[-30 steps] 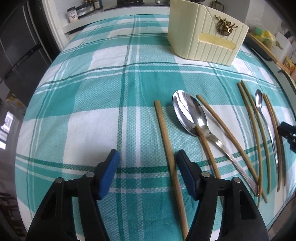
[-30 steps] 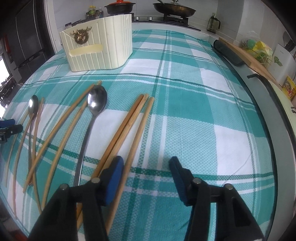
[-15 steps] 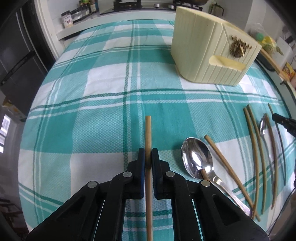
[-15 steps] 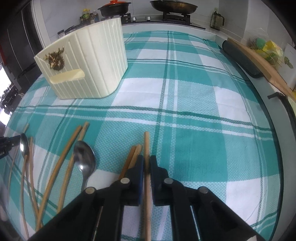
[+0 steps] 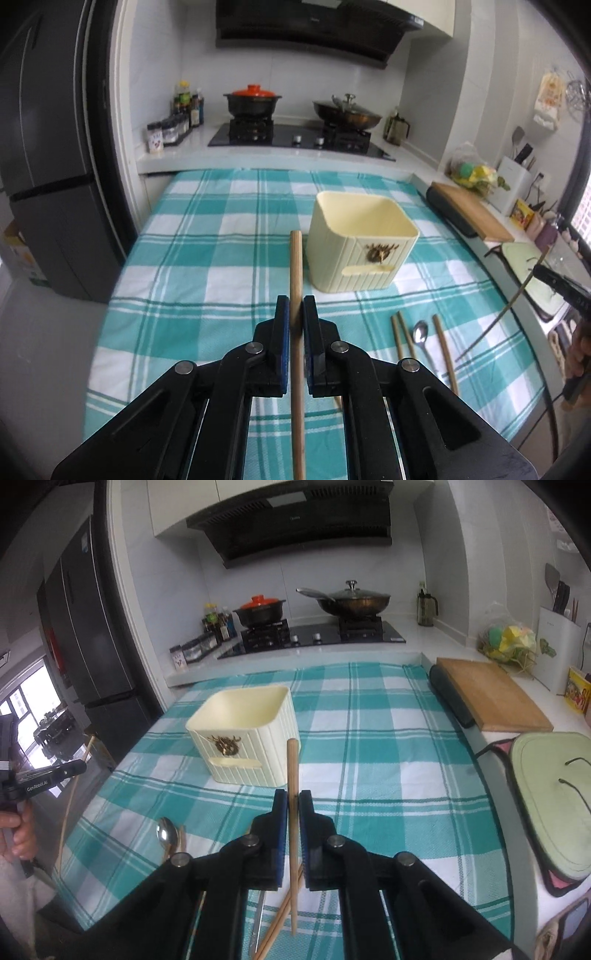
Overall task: Organize utensils
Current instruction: 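Lift the left tool's chopstick over the cream holder while the right tool carries its chopstick there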
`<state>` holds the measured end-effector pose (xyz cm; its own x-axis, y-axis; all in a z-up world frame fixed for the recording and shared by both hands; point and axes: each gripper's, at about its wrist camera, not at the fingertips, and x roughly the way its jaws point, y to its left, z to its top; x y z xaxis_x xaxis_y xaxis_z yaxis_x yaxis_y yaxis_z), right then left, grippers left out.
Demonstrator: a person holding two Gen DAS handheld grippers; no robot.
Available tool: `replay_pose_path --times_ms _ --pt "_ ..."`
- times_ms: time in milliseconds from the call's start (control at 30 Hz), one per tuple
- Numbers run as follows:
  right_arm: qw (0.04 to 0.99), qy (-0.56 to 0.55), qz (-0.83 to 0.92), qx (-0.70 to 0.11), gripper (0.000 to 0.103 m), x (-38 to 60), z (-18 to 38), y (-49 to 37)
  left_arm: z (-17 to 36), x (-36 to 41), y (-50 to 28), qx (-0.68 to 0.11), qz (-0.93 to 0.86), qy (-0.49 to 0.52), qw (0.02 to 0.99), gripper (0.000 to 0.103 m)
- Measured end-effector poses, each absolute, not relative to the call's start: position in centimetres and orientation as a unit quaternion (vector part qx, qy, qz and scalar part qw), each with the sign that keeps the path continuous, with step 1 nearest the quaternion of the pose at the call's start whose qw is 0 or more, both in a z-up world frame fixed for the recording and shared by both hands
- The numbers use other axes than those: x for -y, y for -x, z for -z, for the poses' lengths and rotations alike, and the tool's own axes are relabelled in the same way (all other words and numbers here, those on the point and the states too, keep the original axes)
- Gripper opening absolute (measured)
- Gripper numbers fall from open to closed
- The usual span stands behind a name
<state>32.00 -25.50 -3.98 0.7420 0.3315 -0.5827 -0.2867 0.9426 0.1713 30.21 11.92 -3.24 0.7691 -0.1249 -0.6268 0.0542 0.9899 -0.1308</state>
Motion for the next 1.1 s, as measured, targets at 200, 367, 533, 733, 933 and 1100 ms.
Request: replay_pose_path --times_ms 200,367,533,733,933,1100 --pt "0.954 -0.028 -0.168 -0.246 0.006 24.7 -0.8 -29.7 1.0 -12.1 -29.4 -0.289 0.047 0.079 0.953 0.006" --pt "0.96 -0.027 -0.174 -0.217 0.006 23.9 -2.8 -29.6 0.8 -12.6 -29.6 -0.277 0.043 0.096 0.955 0.006" --pt "0.96 -0.026 -0.178 -0.213 0.006 23.5 -3.2 -30.2 0.4 -12.5 -30.6 -0.276 0.048 0.099 0.955 0.005" --pt "0.961 -0.025 -0.175 -0.211 0.006 22.9 -4.6 -32.8 -3.4 -11.5 -32.7 -0.252 0.066 0.097 0.961 0.005" --pt "0.966 -0.024 -0.185 -0.18 0.006 21.1 -8.4 -36.8 -6.8 -10.2 -37.4 -0.242 0.082 0.09 0.962 0.005" --pt "0.962 -0.028 -0.19 -0.193 0.006 18.7 -8.6 -42.3 -4.4 -8.6 -44.0 -0.325 0.108 0.095 0.935 0.005"
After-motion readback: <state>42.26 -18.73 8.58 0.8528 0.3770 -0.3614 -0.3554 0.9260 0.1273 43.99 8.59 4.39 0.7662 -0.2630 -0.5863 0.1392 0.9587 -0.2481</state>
